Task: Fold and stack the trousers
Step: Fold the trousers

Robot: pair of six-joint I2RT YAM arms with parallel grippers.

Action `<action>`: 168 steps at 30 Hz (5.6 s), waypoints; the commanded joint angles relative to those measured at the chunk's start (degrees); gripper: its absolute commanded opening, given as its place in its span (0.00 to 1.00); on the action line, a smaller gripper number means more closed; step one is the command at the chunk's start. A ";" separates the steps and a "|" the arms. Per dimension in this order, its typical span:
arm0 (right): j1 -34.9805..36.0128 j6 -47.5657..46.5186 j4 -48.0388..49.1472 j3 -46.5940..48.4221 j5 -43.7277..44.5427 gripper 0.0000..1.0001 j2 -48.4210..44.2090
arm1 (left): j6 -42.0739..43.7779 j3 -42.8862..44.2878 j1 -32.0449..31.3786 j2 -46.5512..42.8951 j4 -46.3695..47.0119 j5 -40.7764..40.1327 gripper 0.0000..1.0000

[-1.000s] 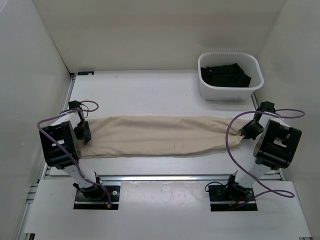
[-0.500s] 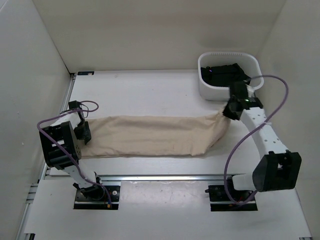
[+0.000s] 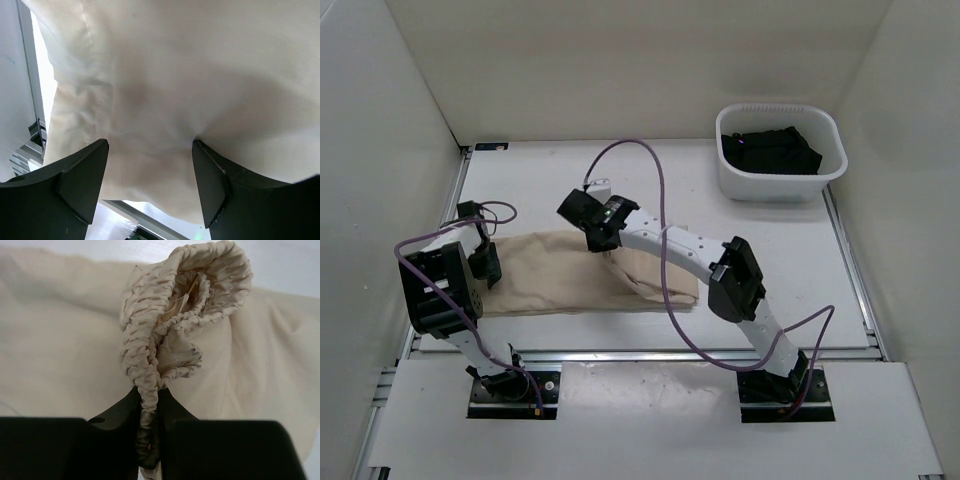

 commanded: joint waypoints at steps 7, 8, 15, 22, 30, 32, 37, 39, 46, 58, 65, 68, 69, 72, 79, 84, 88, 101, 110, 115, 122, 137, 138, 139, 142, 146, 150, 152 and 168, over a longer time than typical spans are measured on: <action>4.98 -4.71 5.78 5.61 -5.65 0.00 4.30 | -1.52 -1.08 0.47 4.74 4.41 -0.17 0.80; 4.98 -6.72 5.79 6.23 -7.05 0.00 5.43 | -1.52 -1.08 0.47 5.26 4.41 -0.17 0.80; 5.51 -16.82 8.61 11.93 -20.77 0.58 9.40 | -1.52 -0.55 0.47 5.27 3.88 -0.17 0.80; 5.35 -16.87 17.20 -7.70 -6.29 0.73 -9.74 | -1.52 -1.08 0.47 4.74 3.88 -0.17 0.80; 1.91 -11.66 13.70 -21.61 -13.73 0.07 -8.10 | -1.52 -0.03 0.47 4.21 2.83 -0.17 0.81; 1.91 -11.05 13.70 -23.02 -14.79 0.00 -5.11 | -1.52 -0.02 0.47 3.69 2.30 -0.17 0.81; -4.15 -8.68 13.87 -23.99 -19.10 0.00 -5.08 | -1.52 -0.02 0.47 2.99 1.77 -1.31 0.81; -5.99 -8.15 15.27 -26.96 -18.14 0.21 -8.60 | -1.52 -0.02 0.47 2.46 1.77 -1.31 0.81; -11.27 -2.88 19.76 -43.12 -16.82 0.81 -28.64 | -1.52 0.50 0.47 1.93 0.11 -1.31 0.81; -19.80 2.21 32.05 -66.78 -30.87 0.96 -32.44 | -1.52 0.50 0.47 1.93 -0.95 -0.70 0.81; -21.03 5.56 38.13 -69.87 -35.70 0.32 -29.54 | -1.52 1.11 0.47 0.79 -1.47 -0.70 0.81; -22.87 5.56 36.29 -70.40 -35.71 0.00 -31.45 | -1.52 1.65 0.47 0.09 -2.35 -0.18 0.81; -23.57 5.56 35.50 -70.40 -35.71 0.00 -32.78 | -1.52 3.56 0.47 -0.53 -4.18 1.48 0.81; -27.79 5.56 29.98 -71.63 -30.98 0.00 -40.41 | -1.52 7.78 0.47 -1.67 -8.67 5.53 0.82; -41.42 -5.06 0.99 -60.50 -17.37 0.00 -56.60 | -1.52 23.43 -0.05 -5.10 -20.10 19.93 1.00; -36.96 -11.74 -13.01 -43.80 -12.42 0.00 -54.42 | -1.52 24.24 -2.42 -6.25 -21.96 20.66 1.00; -24.67 -12.28 -16.62 -28.25 -13.74 0.00 -43.01 | -1.52 20.11 -5.67 -6.25 -21.96 20.13 1.00; -7.67 -8.59 -4.00 6.17 -28.57 0.00 0.26 | -1.52 11.67 -17.90 -0.01 -12.74 22.07 1.00; -8.81 0.19 11.48 6.25 -31.23 0.04 5.80 | -1.52 11.05 -17.90 0.78 -11.67 20.92 1.00; -10.05 5.38 13.95 3.52 -31.50 0.00 4.92 | -1.52 11.05 -17.90 -0.88 -11.67 20.40 1.00; -11.27 6.10 17.58 3.83 -30.44 0.88 3.41 | -1.52 10.52 -17.90 -1.41 -11.67 19.08 1.00; -23.65 12.79 11.49 -42.86 -14.09 0.97 -26.46 | -1.52 28.28 -24.93 2.43 -15.36 23.21 1.00; -24.36 11.55 13.33 -44.02 -17.57 0.97 -25.50 | -1.52 28.89 -25.45 3.76 -14.58 23.90 1.00; -25.24 10.58 17.26 -44.82 -20.22 0.97 -24.71 | -1.52 28.89 -25.45 4.90 -13.53 23.39 1.00; -27.18 9.96 23.34 -46.66 -25.68 0.97 -21.37 | -1.52 25.65 -25.45 8.25 -11.85 20.40 1.00; -29.46 9.96 31.35 -48.61 -27.79 0.85 -19.69 | -1.52 19.68 -25.45 7.21 -9.56 21.53 1.00; -31.75 4.63 29.35 -42.91 -27.80 0.57 -13.57 | -1.52 14.93 -25.45 3.52 -8.24 23.99 1.00; -32.36 0.40 23.93 -34.49 -28.93 0.53 -8.04 | -1.52 12.64 -25.45 1.23 -8.24 25.22 1.00; -30.19 -15.19 8.33 -18.87 -17.27 0.60 -9.82 | -1.52 11.72 -25.45 -10.64 -9.30 31.30 1.00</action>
